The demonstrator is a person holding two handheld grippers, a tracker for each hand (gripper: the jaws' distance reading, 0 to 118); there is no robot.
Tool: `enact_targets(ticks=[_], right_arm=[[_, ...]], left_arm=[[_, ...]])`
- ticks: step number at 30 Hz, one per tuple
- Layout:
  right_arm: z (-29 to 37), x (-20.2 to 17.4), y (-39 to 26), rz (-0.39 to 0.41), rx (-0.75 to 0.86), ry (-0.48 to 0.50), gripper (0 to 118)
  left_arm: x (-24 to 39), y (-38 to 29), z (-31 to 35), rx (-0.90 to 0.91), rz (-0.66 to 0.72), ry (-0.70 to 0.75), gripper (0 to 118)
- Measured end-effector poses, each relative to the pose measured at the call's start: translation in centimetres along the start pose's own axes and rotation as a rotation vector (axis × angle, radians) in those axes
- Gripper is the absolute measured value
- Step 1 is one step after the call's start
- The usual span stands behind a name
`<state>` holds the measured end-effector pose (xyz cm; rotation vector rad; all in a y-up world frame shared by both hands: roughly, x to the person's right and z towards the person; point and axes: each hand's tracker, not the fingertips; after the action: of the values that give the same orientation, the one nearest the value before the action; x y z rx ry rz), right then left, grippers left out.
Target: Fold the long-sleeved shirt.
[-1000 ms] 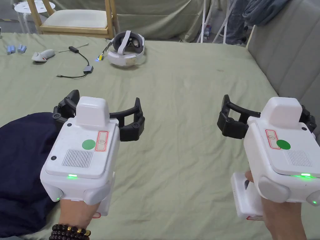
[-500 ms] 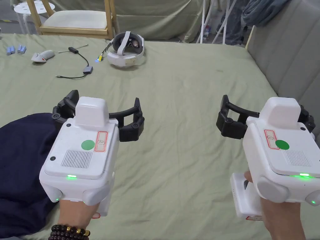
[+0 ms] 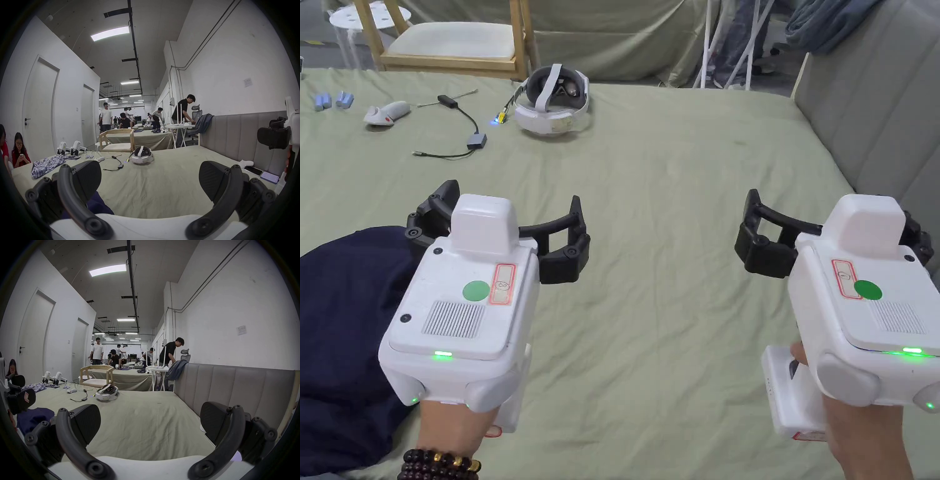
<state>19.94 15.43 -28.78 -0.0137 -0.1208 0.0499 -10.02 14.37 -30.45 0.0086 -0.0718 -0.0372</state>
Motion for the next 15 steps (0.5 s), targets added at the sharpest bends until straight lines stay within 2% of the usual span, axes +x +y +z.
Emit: enact_targets(ticks=[15], right_arm=[[0.25, -0.16, 0.42, 0.006, 0.009, 0.002, 118]], left_arm=[[0.17, 0.36, -0.01, 0.004, -0.011, -0.014, 110]])
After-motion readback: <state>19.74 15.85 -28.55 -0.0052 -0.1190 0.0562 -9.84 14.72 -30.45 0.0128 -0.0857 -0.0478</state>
